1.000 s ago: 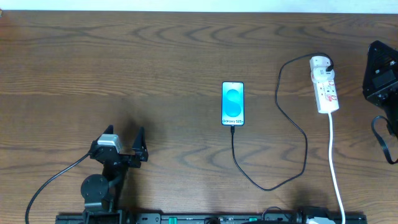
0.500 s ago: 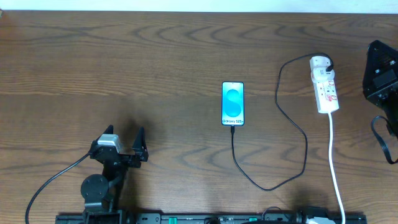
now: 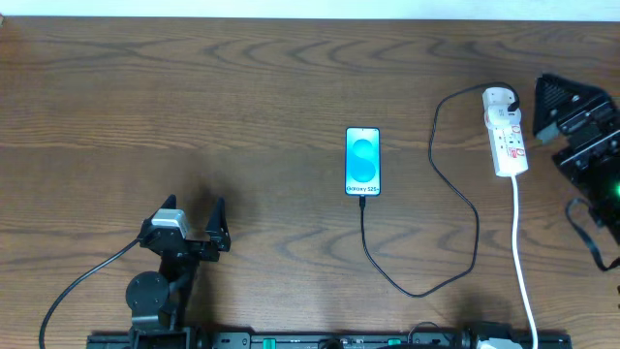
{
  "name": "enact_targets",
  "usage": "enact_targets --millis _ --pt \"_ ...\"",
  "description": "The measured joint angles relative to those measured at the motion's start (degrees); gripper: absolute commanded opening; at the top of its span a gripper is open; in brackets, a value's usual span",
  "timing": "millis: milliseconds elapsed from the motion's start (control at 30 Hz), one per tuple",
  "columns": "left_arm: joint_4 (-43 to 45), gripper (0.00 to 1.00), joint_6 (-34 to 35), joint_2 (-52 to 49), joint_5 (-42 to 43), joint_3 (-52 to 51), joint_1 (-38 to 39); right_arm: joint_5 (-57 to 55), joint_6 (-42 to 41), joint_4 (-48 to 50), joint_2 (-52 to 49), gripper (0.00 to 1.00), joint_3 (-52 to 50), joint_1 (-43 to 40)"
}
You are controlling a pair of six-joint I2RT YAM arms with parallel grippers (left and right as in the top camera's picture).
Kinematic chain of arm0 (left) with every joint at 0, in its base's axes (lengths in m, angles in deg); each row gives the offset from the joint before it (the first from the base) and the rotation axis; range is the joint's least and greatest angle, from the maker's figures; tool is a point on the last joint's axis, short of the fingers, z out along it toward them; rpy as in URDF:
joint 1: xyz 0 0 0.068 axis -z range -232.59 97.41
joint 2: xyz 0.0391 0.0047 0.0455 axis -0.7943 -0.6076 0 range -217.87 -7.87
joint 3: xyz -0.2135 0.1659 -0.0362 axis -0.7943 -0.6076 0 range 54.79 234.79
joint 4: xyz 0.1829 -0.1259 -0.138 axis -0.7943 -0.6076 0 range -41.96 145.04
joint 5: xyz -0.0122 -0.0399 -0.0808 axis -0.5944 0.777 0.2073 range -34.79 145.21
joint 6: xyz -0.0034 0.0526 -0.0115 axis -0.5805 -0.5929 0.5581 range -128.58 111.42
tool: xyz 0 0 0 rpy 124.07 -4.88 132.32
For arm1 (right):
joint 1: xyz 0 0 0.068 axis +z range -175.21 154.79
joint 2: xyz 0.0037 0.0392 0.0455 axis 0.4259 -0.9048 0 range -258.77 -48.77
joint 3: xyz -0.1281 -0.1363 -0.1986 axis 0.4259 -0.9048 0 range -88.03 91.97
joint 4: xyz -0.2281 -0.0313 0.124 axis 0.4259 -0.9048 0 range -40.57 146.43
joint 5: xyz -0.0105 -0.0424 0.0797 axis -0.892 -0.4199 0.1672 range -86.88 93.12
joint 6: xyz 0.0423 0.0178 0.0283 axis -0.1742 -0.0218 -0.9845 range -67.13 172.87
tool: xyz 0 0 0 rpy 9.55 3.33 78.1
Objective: Plug charger to phone and switch on socket
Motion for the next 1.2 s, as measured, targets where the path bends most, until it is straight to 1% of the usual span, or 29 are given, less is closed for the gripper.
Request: enact_targets --millis 367,500,567,600,700,800,933,967,1000,1033,1100,1133,1167,1200 --pt "0.0 0.88 0.0 0.0 -0.02 0.0 0.0 -0.2 -0.02 -9.35 0.0 0.99 -0.02 0.0" --pt "0.0 0.88 0.0 0.0 -0.02 0.0 0.0 -2.75 1.03 -12.72 0.0 0.99 -0.02 0.0" --pt "0.0 0.88 0.0 0.0 -0.02 0.0 0.0 -4.2 3.89 -14.6 -0.04 0.99 -0.02 0.44" --pt "0.0 0.88 0.0 0.0 -0.02 0.0 0.0 -5.86 7.28 -15.04 -0.04 0.99 -0.02 1.51" --pt "0.0 0.88 0.0 0.0 -0.02 0.02 0.0 -8.68 12.52 -14.88 -0.07 0.99 -0.09 4.11" --pt "0.0 0.88 0.0 0.0 -0.02 0.0 0.0 -11.08 18.05 -11.82 0.15 0.99 -1.55 7.23" --pt "0.0 0.88 -0.02 0.0 -0.17 0.02 0.0 -12.44 25.03 -2.56 1.9 0.99 -7.85 9.46" --pt "-0.02 0.88 0.0 0.0 -0.2 0.0 0.0 -12.7 27.02 1.97 3.17 0.99 -12.0 9.68" --pt "0.0 0.88 0.0 0.0 -0.24 0.0 0.0 -12.79 27.52 3.67 3.72 0.99 -13.57 9.73" --pt "0.02 0.88 0.0 0.02 -0.28 0.0 0.0 -13.05 28.63 9.05 5.64 0.99 -18.71 9.86" --pt "-0.04 0.88 0.0 0.04 -0.39 0.0 0.0 -13.14 29.53 14.16 8.13 0.99 -24.94 9.9" --pt "0.02 0.88 -0.02 0.07 -0.42 0.0 0.0 -13.25 30.03 18.67 10.4 0.99 -30.12 9.9" --pt "-0.04 0.88 0.0 0.07 -0.42 0.0 0.0 -13.29 30.32 21.2 11.98 0.99 -33.55 9.9" --pt "-0.02 0.88 0.0 0.07 -0.44 0.0 0.0 -13.33 30.62 26.32 14.49 0.99 -38.75 9.9"
